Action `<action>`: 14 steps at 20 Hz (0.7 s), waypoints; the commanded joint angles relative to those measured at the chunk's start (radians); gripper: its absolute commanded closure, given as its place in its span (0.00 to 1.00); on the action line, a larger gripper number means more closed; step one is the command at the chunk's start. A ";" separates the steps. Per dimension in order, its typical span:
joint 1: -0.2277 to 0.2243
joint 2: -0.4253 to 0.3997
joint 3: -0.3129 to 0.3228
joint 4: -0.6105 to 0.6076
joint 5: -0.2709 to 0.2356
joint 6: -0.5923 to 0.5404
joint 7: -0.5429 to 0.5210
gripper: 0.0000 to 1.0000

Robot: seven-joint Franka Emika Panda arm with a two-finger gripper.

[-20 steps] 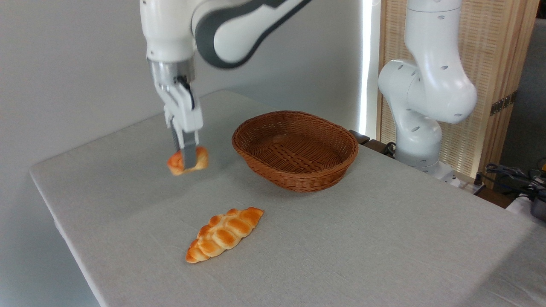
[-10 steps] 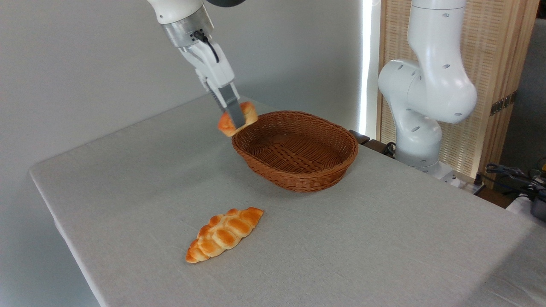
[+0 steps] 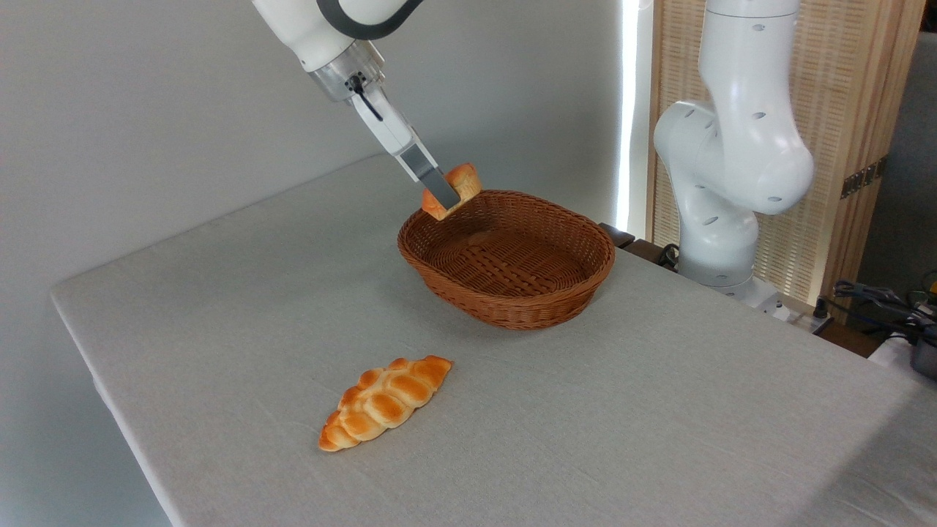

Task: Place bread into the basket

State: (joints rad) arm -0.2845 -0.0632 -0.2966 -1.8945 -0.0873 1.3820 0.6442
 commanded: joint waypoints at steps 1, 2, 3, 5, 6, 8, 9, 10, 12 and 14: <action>-0.005 0.002 0.011 0.000 0.004 -0.012 0.054 0.00; -0.005 0.008 0.010 0.000 0.004 -0.009 0.061 0.00; -0.007 0.010 0.010 0.000 0.004 -0.009 0.064 0.00; -0.015 0.016 0.010 0.000 0.004 -0.008 0.064 0.00; -0.016 0.017 0.010 0.000 0.004 -0.001 0.064 0.00; -0.016 0.017 0.010 0.002 0.004 0.009 0.064 0.00; -0.016 0.017 0.010 0.002 0.004 0.018 0.064 0.00; -0.016 0.017 0.010 0.003 0.006 0.031 0.064 0.00; -0.015 0.017 0.019 0.008 0.015 0.093 0.060 0.00; -0.001 0.017 0.030 0.018 0.029 0.185 0.052 0.00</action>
State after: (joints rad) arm -0.2919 -0.0482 -0.2912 -1.8975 -0.0775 1.4718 0.6915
